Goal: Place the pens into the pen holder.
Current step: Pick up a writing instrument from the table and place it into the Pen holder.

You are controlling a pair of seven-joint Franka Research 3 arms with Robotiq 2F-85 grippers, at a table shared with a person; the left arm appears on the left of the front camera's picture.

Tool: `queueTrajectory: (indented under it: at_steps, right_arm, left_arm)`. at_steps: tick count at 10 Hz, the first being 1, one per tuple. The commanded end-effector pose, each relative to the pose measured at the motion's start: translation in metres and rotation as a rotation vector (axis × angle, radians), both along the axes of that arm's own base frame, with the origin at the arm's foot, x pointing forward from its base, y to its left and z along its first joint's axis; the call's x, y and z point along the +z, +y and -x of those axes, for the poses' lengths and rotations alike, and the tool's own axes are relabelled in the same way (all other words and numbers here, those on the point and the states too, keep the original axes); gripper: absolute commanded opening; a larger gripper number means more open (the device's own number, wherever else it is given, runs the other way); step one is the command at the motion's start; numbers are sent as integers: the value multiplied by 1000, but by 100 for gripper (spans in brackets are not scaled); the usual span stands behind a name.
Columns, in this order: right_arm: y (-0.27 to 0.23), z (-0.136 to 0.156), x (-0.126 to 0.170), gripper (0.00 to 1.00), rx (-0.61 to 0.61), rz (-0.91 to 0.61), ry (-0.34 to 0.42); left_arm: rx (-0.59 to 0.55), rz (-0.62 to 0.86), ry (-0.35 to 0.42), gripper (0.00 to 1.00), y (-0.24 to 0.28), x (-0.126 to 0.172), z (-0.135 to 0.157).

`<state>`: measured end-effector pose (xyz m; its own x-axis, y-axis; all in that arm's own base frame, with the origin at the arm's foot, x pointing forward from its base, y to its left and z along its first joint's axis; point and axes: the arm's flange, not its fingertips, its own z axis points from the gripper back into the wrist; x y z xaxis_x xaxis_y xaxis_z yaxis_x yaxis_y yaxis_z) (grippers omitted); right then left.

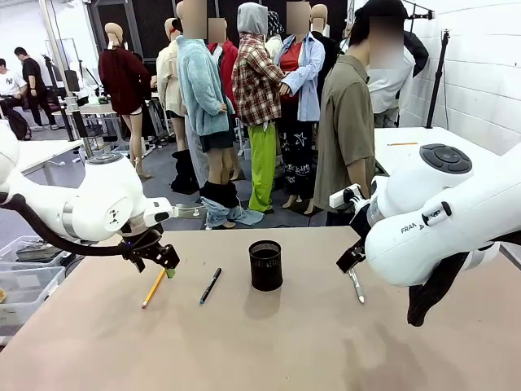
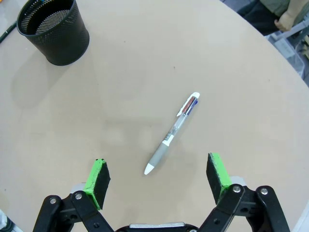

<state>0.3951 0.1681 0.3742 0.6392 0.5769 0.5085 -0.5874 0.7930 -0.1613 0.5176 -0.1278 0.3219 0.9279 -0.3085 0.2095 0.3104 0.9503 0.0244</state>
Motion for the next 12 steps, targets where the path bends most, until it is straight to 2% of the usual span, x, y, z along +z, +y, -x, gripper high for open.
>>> queueTrajectory:
  at_steps: [1, 5, 6, 10, 11, 12]
  right_arm:
    - [0, 0, 0, 100, 0, 0, 1]
    - [0, 0, 0, 100, 0, 0, 1]
    - [0, 0, 0, 100, 0, 0, 1]
    - [0, 0, 0, 100, 0, 0, 1]
    - [0, 0, 0, 100, 0, 0, 1]
    - [0, 0, 0, 100, 0, 0, 1]
  left_arm:
    - [43, 7, 44, 100, -2, -4, -10]
    - [59, 23, 103, 100, 7, -19, -12]
    - [58, 21, 106, 91, 7, -20, -11]
    - [50, 18, 126, 13, 9, -20, -9]
    - [51, 13, 130, 0, 9, -20, -8]
    - [51, 17, 134, 0, 9, -20, -8]
